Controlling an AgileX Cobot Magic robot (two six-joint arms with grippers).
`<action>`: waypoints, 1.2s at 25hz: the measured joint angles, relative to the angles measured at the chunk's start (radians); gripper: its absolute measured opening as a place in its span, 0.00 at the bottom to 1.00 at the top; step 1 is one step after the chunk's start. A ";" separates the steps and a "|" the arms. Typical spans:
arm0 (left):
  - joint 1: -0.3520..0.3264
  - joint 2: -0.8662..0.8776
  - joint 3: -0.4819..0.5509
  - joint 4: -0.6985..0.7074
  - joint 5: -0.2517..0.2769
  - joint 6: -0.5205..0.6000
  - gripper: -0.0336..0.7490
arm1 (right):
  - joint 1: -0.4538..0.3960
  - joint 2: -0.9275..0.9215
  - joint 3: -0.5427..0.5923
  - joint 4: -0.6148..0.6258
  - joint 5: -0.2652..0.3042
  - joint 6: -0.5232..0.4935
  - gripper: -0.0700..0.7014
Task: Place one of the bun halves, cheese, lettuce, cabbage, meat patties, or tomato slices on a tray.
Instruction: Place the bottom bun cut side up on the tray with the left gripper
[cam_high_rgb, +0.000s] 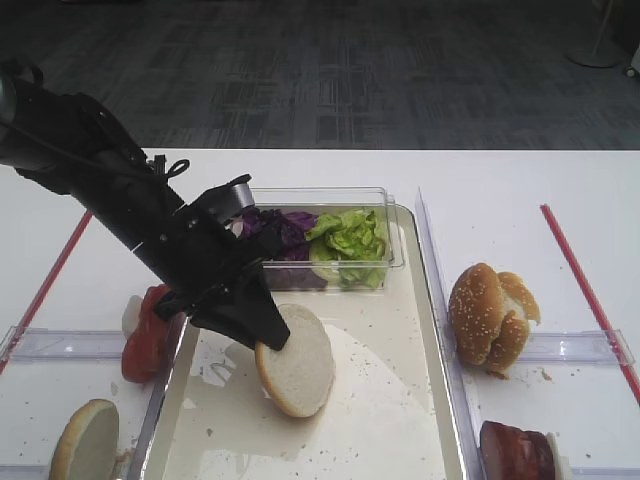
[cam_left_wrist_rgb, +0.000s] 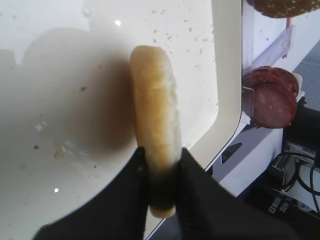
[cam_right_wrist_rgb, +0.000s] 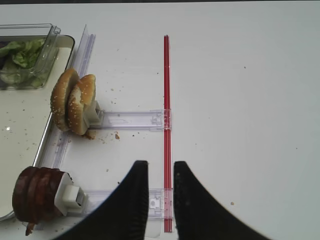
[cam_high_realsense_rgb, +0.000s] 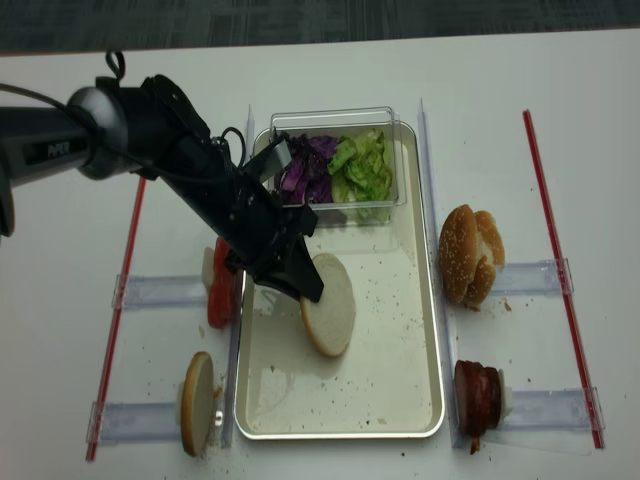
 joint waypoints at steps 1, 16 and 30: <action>0.000 0.000 0.000 0.000 0.000 -0.009 0.17 | 0.000 0.000 0.000 0.000 0.000 0.000 0.32; 0.000 0.000 0.000 0.002 -0.001 -0.078 0.17 | 0.000 0.000 0.000 0.000 0.000 0.000 0.32; 0.000 0.040 0.000 -0.031 -0.002 -0.001 0.17 | 0.000 0.000 0.000 0.000 0.000 0.000 0.32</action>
